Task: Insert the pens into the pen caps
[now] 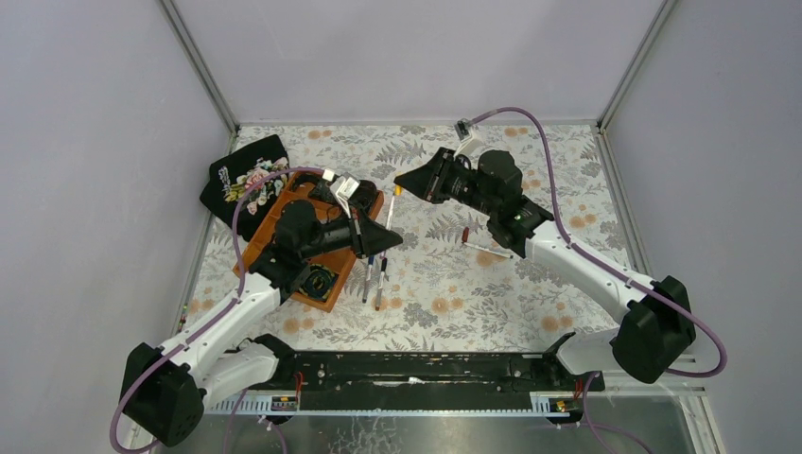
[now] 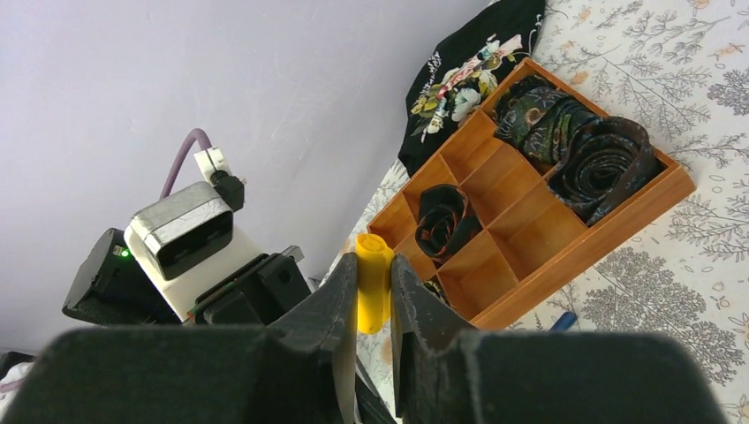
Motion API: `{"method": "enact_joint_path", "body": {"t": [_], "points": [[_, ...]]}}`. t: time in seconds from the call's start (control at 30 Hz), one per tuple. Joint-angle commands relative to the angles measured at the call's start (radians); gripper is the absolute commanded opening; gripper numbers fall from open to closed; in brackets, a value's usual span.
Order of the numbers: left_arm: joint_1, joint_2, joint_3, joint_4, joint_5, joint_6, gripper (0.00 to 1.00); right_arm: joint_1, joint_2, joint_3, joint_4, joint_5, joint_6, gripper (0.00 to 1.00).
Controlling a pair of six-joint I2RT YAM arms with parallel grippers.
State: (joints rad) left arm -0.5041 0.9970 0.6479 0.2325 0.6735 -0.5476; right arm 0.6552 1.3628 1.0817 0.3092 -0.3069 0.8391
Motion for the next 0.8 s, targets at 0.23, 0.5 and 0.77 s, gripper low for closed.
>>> {"method": "enact_joint_path", "body": {"t": [0.23, 0.5, 0.77], "points": [[-0.02, -0.027, 0.005, 0.028, 0.003, 0.035, 0.0, 0.02, -0.008, 0.075, 0.097, -0.016, 0.015, 0.0], [-0.027, -0.031, 0.007, 0.019, -0.011, 0.039, 0.0, 0.02, -0.017, 0.078, 0.083, -0.021, 0.007, 0.0], [-0.028, -0.031, 0.004, 0.019, -0.026, 0.036, 0.0, 0.019, -0.035, 0.066, 0.061, -0.022, -0.008, 0.0]]}}
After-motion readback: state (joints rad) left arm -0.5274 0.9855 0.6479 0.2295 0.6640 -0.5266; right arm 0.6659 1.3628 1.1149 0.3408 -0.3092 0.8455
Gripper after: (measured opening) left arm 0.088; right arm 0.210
